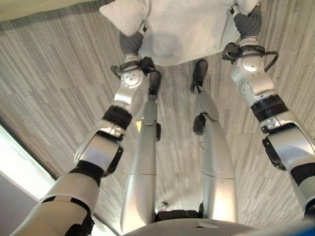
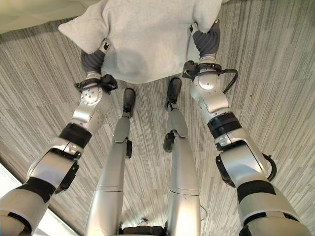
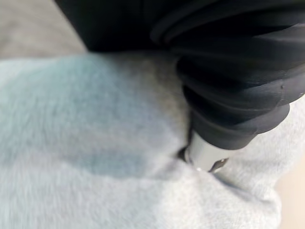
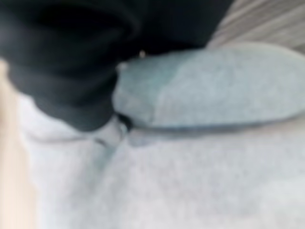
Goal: Pick up all the scattered cushions and arrange them neatly on the sofa.
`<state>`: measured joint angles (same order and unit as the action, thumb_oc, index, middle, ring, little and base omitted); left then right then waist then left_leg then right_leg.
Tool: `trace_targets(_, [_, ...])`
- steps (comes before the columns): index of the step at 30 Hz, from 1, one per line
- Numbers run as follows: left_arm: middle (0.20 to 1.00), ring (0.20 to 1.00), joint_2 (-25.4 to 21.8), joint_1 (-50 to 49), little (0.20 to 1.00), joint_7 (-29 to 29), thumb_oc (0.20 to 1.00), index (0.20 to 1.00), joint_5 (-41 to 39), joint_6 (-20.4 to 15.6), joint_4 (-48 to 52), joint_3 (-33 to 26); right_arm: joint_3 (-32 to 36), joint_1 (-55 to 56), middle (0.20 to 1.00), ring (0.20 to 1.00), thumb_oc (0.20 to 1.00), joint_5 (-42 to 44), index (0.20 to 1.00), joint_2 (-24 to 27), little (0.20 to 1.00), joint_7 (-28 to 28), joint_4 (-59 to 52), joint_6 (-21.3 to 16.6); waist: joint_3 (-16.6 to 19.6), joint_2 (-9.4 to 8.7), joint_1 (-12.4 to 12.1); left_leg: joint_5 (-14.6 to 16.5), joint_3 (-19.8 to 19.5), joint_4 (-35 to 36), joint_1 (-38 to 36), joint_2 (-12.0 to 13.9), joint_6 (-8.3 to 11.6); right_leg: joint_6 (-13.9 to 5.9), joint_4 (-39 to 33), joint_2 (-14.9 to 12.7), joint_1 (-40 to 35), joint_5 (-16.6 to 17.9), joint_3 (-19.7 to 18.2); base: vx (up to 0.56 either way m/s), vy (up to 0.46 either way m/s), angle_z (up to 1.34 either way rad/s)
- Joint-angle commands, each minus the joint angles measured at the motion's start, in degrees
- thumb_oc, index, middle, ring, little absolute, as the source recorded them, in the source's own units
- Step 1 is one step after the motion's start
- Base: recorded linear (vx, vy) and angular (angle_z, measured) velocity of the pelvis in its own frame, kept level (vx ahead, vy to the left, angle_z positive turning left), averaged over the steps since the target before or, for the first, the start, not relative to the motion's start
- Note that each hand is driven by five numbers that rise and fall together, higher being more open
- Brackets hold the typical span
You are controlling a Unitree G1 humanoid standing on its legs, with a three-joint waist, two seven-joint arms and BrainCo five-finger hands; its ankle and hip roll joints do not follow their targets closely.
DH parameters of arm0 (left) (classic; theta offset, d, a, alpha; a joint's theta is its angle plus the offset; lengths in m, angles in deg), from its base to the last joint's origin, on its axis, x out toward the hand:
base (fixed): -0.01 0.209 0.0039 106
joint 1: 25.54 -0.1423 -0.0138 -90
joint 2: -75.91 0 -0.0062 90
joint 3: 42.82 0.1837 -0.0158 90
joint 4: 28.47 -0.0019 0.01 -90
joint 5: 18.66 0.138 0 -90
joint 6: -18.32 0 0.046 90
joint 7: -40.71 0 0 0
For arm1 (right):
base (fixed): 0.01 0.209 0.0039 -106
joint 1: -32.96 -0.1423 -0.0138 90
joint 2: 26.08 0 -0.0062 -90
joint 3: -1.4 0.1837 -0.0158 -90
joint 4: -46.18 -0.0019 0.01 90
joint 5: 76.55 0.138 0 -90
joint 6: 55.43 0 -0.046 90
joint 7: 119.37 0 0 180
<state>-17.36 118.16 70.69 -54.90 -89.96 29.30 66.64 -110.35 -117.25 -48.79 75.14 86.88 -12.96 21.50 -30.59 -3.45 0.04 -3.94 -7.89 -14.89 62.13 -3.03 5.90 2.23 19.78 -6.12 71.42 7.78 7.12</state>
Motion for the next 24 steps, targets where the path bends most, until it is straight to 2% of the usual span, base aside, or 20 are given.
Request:
trace_targets(1, [0.2, 0.2, 3.3, 0.7, 0.2, -2.6, 0.2, 0.2, 7.1, -3.8, 8.5, 1.8, -0.6, -0.9, 0.2, 0.2, 0.2, -7.6, 0.2, -4.7, 0.2, -4.5, -11.0, -6.7, 0.8, 1.33, 1.7, 0.2, -5.4, 6.8, -7.7, 3.5, 1.21, -10.65, 8.2, -4.2, -3.7, -9.3, -0.4, -0.02, 0.031, 0.03])
trace_targets(3, [0.2, 0.2, 3.4, -0.7, 0.2, -3.3, 0.2, 0.2, 6.9, -3.9, 9.9, 0.9, 0.3, 1.0, 0.2, 0.2, 0.2, -9.1, 0.2, -4.0, 0.2, -4.4, -12.6, -6.7, 0.8, 1.23, 1.9, 0.3, -5.4, 6.6, -8.7, 3.3, 1.26, -10.68, 7.6, -4.3, -5.1, -9.1, -0.4, -0.01, 0.018, 0.0])
trace_targets(6, [0.2, 0.2, 3.3, -8.6, 0.2, -5.2, 0.2, 0.2, 6.9, -4.0, 15.4, -0.2, 4.7, 12.4, 0.2, 0.2, 0.2, -10.7, 0.2, -4.5, 0.2, -5.6, -18.5, -7.0, 1.8, 1.53, 2.0, 0.5, -5.9, 7.5, -14.8, 3.1, 1.16, -10.39, 4.3, -4.5, -13.1, -8.5, 0.2, -0.01, 0.047, 0.0])
trace_targets(8, [0.2, 0.2, 2.9, -10.7, 0.2, -5.7, 0.2, 0.2, 7.6, -4.0, 16.8, -0.4, 5.3, 15.1, 0.2, 0.2, 0.2, -11.2, 0.2, -4.5, 0.2, -6.1, -19.5, -7.1, 2.0, 1.58, 1.9, 0.5, -6.0, 7.8, -16.5, 3.1, 1.14, -10.29, 3.6, -4.5, -15.1, -8.5, 0.5, 0.02, 0.039, -0.02])
trace_targets(11, [0.2, 0.2, 3.4, -21.5, 0.2, -8.9, 0.2, 0.2, 7.8, -4.1, 19.7, -1.2, 5.9, 27.4, 0.2, 0.2, 0.2, -11.1, 0.2, -6.6, 0.2, -9.9, -22.5, -7.3, 4.6, 1.72, 1.3, 1.4, -6.6, 9.0, -26.5, 3.8, 1.0, -9.8, 0.3, -4.6, -26.4, -8.9, 1.4, 0.08, 0.015, 0.0])
trace_targets(12, [0.2, 0.2, 3.4, -21.6, 0.2, -8.9, 0.2, 0.2, 7.9, -4.1, 19.7, -1.1, 5.9, 27.5, 0.2, 0.2, 0.2, -11.1, 0.2, -6.6, 0.2, -9.9, -22.6, -7.3, 4.4, 1.77, 1.3, 1.4, -6.7, 9.1, -26.9, 3.8, 1.0, -9.79, 0.2, -4.6, -26.8, -8.9, 1.5, 0.09, -0.003, 0.02])
trace_targets(15, [0.2, 0.2, 3.0, -27.3, 0.2, -10.7, 0.2, 0.2, 8.6, -4.3, 21.5, -1.1, 4.6, 33.5, 0.2, 0.2, 0.2, -11.1, 0.2, -7.5, 0.2, -12.0, -23.4, -6.7, 6.2, 2.05, 1.1, 1.7, -7.1, 11.0, -33.5, 4.7, 1.08, -9.68, -2.1, -4.3, -34.1, -9.3, 2.6, 0.11, 0.002, 0.04])
trace_targets(17, [0.2, 0.2, 2.8, -31.7, 0.2, -12.8, 0.2, 0.2, 7.2, -4.4, 22.8, -1.3, 3.8, 37.5, 0.2, 0.2, 0.2, -11.6, 0.2, -7.9, 0.2, -13.4, -23.4, -5.9, 8.1, 2.82, 0.9, 1.8, -7.0, 13.3, -40.3, 5.7, 1.08, -9.59, -3.6, -3.7, -40.9, -9.7, 3.1, 0.16, 0.011, 0.09])
trace_targets(20, [0.2, 0.2, 2.8, -34.1, 0.2, -14.0, 0.2, 0.2, 6.0, -4.3, 23.5, -1.4, 3.5, 39.5, 0.2, 0.2, 0.2, -11.3, 0.2, -8.0, 0.2, -14.2, -23.2, -5.5, 9.3, 3.33, 0.9, 1.9, -6.8, 14.8, -43.8, 6.1, 1.1, -9.46, -4.8, -3.2, -44.3, -9.9, 3.2, 0.08, -0.004, 0.01])
trace_targets(22, [0.2, 0.2, 2.2, -38.7, 0.2, -16.0, 0.2, 0.2, 4.9, -4.1, 25.0, -2.7, 3.8, 42.7, 0.2, 0.2, 0.2, -12.5, 0.2, -7.8, 0.2, -15.2, -23.1, -4.8, 12.3, 4.78, 0.8, 1.5, -6.2, 17.8, -49.8, 7.0, 1.4, -9.09, -7.1, -1.8, -50.0, -10.3, 3.3, 0.13, -0.023, 0.02])
trace_targets(24, [0.2, 0.2, 2.0, -39.6, 0.2, -16.4, 0.2, 0.2, 4.9, -4.0, 25.5, -2.8, 3.9, 43.4, 0.2, 0.2, 0.2, -12.6, 0.2, -7.9, 0.2, -15.6, -23.1, -4.7, 13.0, 4.91, 0.8, 1.4, -6.1, 18.2, -50.8, 7.2, 1.51, -8.99, -7.8, -1.3, -51.5, -10.3, 3.2, 0.06, -0.046, -0.05])
